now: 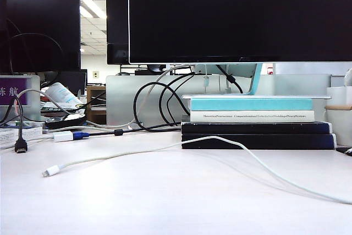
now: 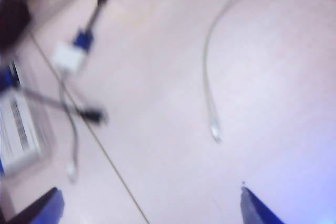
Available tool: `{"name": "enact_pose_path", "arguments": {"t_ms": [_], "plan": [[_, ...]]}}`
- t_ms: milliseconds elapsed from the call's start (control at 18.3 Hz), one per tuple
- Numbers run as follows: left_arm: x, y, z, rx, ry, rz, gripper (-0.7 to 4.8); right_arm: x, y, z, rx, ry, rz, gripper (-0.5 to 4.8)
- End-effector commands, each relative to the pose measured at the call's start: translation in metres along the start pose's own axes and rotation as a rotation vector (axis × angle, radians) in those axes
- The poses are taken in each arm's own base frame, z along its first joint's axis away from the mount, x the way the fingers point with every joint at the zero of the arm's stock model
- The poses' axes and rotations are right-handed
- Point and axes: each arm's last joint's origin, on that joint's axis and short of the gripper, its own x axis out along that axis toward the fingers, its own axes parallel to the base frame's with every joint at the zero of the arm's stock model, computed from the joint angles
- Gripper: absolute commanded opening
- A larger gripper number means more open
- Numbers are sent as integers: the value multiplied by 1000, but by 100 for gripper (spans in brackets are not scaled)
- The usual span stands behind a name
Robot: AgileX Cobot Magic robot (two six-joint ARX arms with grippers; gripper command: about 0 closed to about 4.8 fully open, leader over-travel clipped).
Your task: Unfold the white charging cable into a straight cable.
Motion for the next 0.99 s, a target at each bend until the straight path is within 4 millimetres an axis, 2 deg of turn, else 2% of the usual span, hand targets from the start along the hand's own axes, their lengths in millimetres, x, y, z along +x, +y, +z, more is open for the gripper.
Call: {"name": "enact_pose_path", "arguments": {"t_ms": [55,164,219,274,383,438,493,602,712,821,931,986], "plan": [[-22,3,-2,-151,50,-15,451,-22,0,-17,-1,-63,67,458],[-35,4,-5,-220,80,11,425,-32,-1,-27,2,-111,67,458],[-47,6,-13,-237,85,91,366,-40,-2,-33,4,-166,68,458],[-55,6,-19,-245,64,134,337,-45,-3,-36,6,-208,69,458],[-111,7,-48,-339,-255,224,331,-69,-5,-50,17,-434,76,458],[-123,6,-55,-350,-319,235,331,-74,-5,-54,18,-475,80,458],[-143,2,-75,-361,-419,254,331,-84,-7,-62,23,-569,80,458],[-161,-4,-104,-378,-481,265,331,-96,-8,-72,4,-701,75,458],[-172,-10,-132,-399,-504,332,331,-103,-8,-86,-31,-840,103,457],[-180,-17,-158,-423,-605,343,330,-102,-6,-97,-57,-952,160,451],[-180,-24,-175,-439,-794,327,323,-91,-3,-107,-96,-1051,228,366],[-178,-26,-179,-425,-864,314,301,-86,-2,-110,-111,-1084,250,338]]}}
